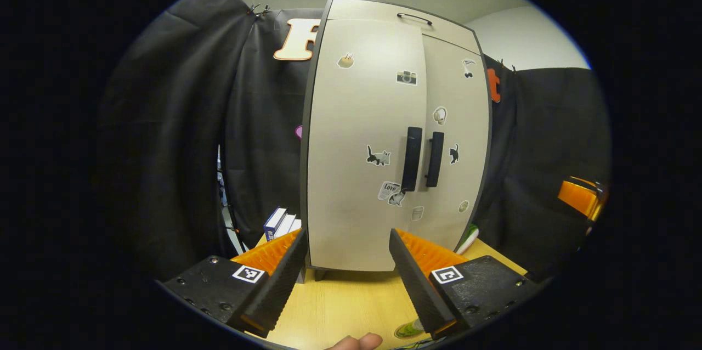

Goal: Grasp the bottle in the cabinet with the left hand and place it on the coaster, then close the right door with the right hand and the left door with the left hand.

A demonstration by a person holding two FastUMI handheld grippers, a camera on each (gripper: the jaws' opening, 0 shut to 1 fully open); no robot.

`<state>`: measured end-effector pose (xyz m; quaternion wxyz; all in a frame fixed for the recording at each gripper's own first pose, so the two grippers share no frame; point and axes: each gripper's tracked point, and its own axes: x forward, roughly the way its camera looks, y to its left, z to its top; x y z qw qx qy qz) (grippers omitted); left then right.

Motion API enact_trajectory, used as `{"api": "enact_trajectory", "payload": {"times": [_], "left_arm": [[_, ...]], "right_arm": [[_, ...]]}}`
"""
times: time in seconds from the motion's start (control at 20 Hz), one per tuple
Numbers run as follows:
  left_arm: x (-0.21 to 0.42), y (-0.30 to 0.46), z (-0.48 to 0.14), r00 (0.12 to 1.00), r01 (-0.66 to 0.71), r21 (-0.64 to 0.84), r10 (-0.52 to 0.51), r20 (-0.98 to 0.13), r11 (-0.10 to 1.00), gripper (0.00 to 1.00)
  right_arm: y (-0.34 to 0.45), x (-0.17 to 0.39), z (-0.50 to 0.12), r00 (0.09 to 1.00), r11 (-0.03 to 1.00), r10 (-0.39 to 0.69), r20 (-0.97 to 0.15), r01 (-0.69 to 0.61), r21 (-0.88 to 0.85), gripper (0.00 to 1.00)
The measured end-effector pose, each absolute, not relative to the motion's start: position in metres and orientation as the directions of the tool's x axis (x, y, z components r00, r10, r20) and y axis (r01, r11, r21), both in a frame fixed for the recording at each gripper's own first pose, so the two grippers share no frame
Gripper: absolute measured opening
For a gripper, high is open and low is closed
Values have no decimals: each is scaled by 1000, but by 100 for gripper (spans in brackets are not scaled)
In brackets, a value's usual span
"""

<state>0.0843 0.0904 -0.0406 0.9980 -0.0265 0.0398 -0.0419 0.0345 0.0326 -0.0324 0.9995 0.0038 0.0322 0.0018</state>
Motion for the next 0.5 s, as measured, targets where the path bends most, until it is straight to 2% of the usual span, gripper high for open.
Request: {"api": "enact_trajectory", "payload": {"times": [0.05, 0.25, 0.3, 0.4, 0.45, 0.5], "left_arm": [[82, 92, -42, 994, 71, -53, -75, -82, 996, 95], [70, 90, -44, 995, 52, -49, -55, -79, 997, 95], [67, 88, -44, 995, 55, -44, -58, -80, 998, 95], [65, 85, -43, 995, 67, -30, -69, -70, 997, 94], [63, 84, -41, 995, 69, -21, -70, -66, 997, 94], [63, 86, -39, 996, 65, -15, -66, -56, 998, 95]], "right_arm": [[34, 37, -31, 998, 1000, 2, -64, -2, 3, 91], [44, 46, -32, 998, 1000, 13, -62, -13, 8, 91], [46, 46, -34, 998, 1000, 14, -65, -14, 8, 88], [49, 50, -39, 997, 1000, 19, -75, -19, -6, 88], [51, 52, -41, 997, 1000, 19, -77, -20, -20, 91], [51, 52, -42, 997, 999, 17, -76, -20, -32, 88]]}}
